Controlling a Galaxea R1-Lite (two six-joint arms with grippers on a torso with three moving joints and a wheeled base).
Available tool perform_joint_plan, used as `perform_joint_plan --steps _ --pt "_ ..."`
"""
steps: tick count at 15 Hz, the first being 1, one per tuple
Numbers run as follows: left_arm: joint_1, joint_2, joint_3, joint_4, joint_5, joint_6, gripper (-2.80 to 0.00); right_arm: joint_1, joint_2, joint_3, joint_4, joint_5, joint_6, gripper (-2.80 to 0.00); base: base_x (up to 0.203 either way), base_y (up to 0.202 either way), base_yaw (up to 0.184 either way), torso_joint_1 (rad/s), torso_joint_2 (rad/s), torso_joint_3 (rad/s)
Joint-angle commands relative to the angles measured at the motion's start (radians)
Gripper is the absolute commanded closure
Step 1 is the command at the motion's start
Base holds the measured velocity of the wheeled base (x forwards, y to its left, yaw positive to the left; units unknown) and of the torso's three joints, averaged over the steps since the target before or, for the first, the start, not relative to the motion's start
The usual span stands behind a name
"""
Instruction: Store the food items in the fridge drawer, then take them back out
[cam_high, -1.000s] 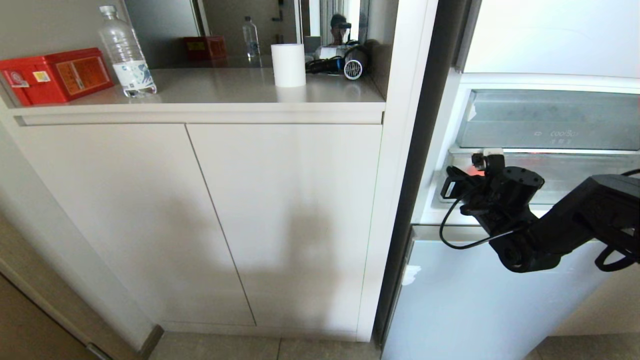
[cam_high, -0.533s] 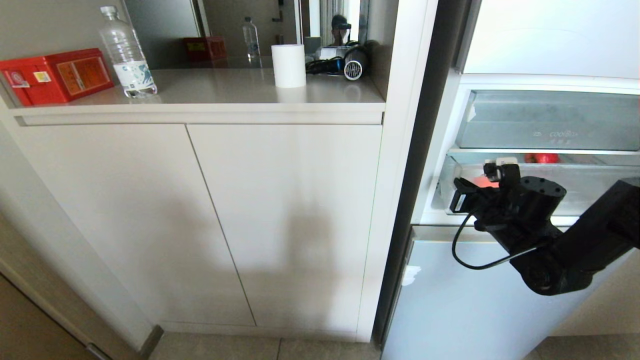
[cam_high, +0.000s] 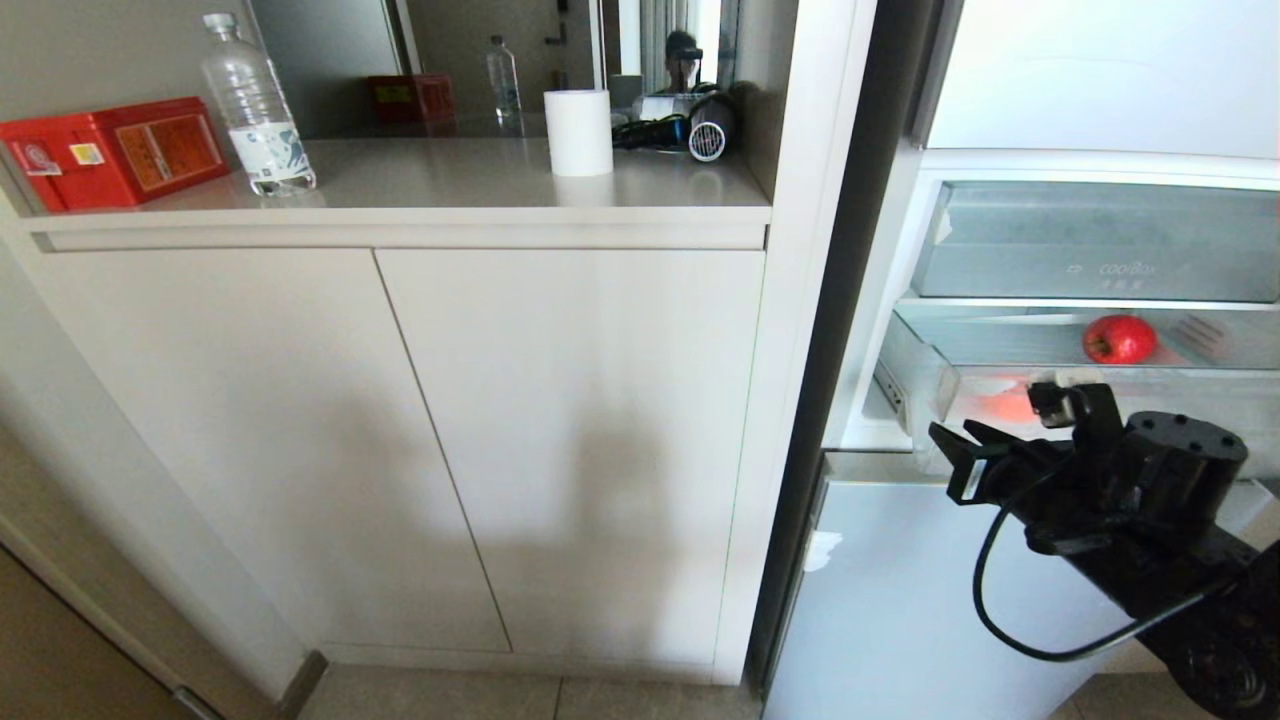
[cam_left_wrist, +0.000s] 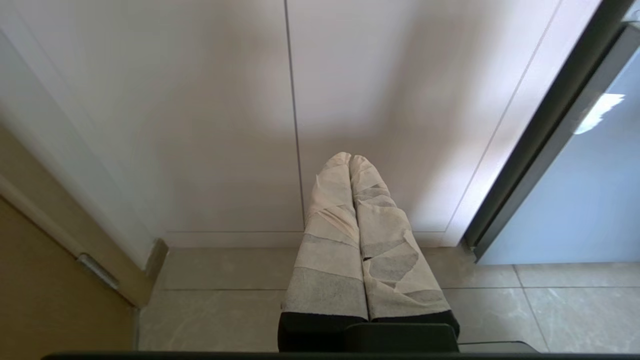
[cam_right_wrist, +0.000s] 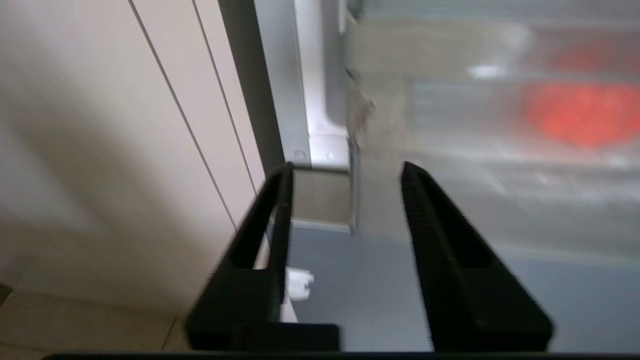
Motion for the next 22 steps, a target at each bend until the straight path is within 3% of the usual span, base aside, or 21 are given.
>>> perform_joint_plan --steps 1,5,8,11,14,19,22 --pt "0.001 0.002 0.0 0.0 0.0 -0.001 0.0 0.0 -0.116 0.112 -0.013 -0.006 0.013 -2.8 0.0 0.0 0.0 0.0 0.0 0.0" --pt "0.001 0.002 0.0 0.0 0.0 0.0 0.0 -0.044 -0.351 0.193 0.039 -0.032 0.012 -2.8 0.0 0.0 0.0 0.0 0.0 0.0" --pt "0.001 0.002 0.0 0.0 0.0 0.0 0.0 -0.2 -0.486 0.004 0.437 -0.005 0.005 -2.8 0.0 0.0 0.0 0.0 0.0 0.0" --pt "0.001 0.002 0.0 0.0 0.0 0.0 0.0 -0.33 -0.522 -0.292 0.859 0.113 0.003 -2.8 0.0 0.0 0.0 0.0 0.0 0.0" --pt "0.001 0.002 0.0 0.001 0.0 0.0 0.0 -0.408 -0.387 -0.541 1.072 0.193 -0.019 -2.8 0.0 0.0 0.0 0.0 0.0 0.0" --pt "0.001 0.002 0.0 0.001 0.0 -0.001 0.0 -0.467 -0.078 -0.823 1.217 0.226 -0.123 -2.8 0.0 0.0 0.0 0.0 0.0 0.0" --pt "0.001 0.002 0.0 0.0 0.0 -0.001 0.0 -0.476 0.032 -0.956 1.241 0.231 -0.141 -2.8 0.0 0.0 0.0 0.0 0.0 0.0"
